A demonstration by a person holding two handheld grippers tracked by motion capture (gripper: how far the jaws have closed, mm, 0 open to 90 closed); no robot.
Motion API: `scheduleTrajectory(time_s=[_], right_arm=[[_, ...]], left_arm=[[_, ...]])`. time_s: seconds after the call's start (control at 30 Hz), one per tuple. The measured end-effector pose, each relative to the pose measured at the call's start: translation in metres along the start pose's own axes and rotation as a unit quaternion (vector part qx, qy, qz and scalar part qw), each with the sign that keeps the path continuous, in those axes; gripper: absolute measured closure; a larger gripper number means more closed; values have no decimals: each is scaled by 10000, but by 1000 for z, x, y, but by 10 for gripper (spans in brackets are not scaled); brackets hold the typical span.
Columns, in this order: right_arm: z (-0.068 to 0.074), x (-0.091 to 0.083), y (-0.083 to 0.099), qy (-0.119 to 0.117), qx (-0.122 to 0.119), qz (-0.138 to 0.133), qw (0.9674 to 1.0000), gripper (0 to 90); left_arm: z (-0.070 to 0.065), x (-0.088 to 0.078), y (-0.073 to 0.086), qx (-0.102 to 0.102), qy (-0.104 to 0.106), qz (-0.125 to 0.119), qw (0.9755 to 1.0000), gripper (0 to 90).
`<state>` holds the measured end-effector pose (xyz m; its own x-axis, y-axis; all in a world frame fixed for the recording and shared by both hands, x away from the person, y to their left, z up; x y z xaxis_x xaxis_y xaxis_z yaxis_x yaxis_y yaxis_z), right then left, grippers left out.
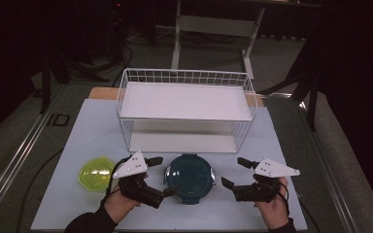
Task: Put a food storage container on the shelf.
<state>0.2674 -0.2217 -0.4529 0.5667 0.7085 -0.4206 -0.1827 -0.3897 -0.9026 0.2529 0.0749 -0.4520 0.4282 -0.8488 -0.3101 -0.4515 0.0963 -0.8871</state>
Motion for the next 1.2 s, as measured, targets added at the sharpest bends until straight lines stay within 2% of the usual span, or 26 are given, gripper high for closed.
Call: scheduleTrajectory(time_s=[0.1, 0.2, 0.27, 0.33, 0.4, 0.43, 0.47, 0.5, 0.6, 0.63, 0.77, 0.87, 0.93, 1.0, 1.03, 1.07, 1.13, 1.17, 1.2], right_arm=[[-1, 4, 0, -31, 74, 38, 10000, 113], [-3, 9, 3, -227, 484, 147, 9985, 103], [-5, 12, 5, -335, 651, 176, 9972, 103], [-6, 14, 7, -251, 727, 182, 9969, 98], [-6, 18, 8, -191, 842, 271, 9959, 97], [-6, 20, 10, -206, 926, 295, 9951, 97], [-7, 22, 11, -344, 1033, 355, 9934, 97], [-7, 23, 12, -270, 1094, 366, 9930, 98], [-7, 28, 15, -317, 1153, 467, 9917, 102], [-6, 29, 15, -351, 1182, 478, 9912, 103], [-9, 35, 18, -458, 1412, 627, 9869, 129], [-11, 39, 21, -529, 1551, 778, 9834, 138], [-12, 41, 22, -596, 1705, 860, 9798, 148], [-13, 44, 24, -651, 1842, 999, 9756, 174], [-14, 46, 25, -733, 2001, 1073, 9711, 187], [-15, 48, 27, -816, 2185, 1112, 9661, 191], [-19, 52, 31, -827, 2461, 1331, 9565, 216], [-20, 54, 33, -846, 2571, 1390, 9526, 229], [-22, 55, 35, -834, 2649, 1471, 9493, 236]], left_arm=[[6, 7, 0, -124, -122, 106, 9998, 0], [14, 13, 2, -479, -113, 219, 9985, 0], [20, 16, 4, -768, -158, 345, 9963, 0], [25, 18, 7, -871, -322, 448, 9947, 0], [30, 21, 12, -1020, -474, 579, 9920, 0], [32, 22, 14, -1118, -450, 619, 9908, 0], [34, 23, 16, -1199, -427, 673, 9896, 0], [37, 24, 19, -1282, -491, 697, 9881, 0], [47, 25, 24, -1561, -539, 766, 9833, 0], [51, 26, 27, -1766, -508, 802, 9797, 0], [61, 28, 35, -2183, -423, 973, 9701, 9], [67, 31, 42, -2519, -363, 1216, 9594, 9], [70, 33, 46, -2663, -402, 1303, 9542, 20], [73, 34, 49, -2945, -376, 1364, 9451, 60], [74, 34, 49, -3069, -333, 1383, 9411, 60], [75, 34, 50, -3095, -375, 1432, 9393, 61], [76, 35, 51, -3247, -350, 1477, 9336, 77], [77, 35, 51, -3289, -428, 1537, 9308, 96], [78, 35, 52, -3320, -507, 1551, 9290, 120]])
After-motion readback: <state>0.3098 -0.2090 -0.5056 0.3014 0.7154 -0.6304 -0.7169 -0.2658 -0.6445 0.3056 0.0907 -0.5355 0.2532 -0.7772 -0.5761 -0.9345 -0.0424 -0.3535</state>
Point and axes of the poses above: each handheld gripper's, and its own axes: x roughly forward along the jaws, y roughly out of its underside, z roughly to its left, the point moved 4 cm from there along x, roughly forward along the jaws, and after that the axes turned 9 degrees about -x, right-handed, at the moved point
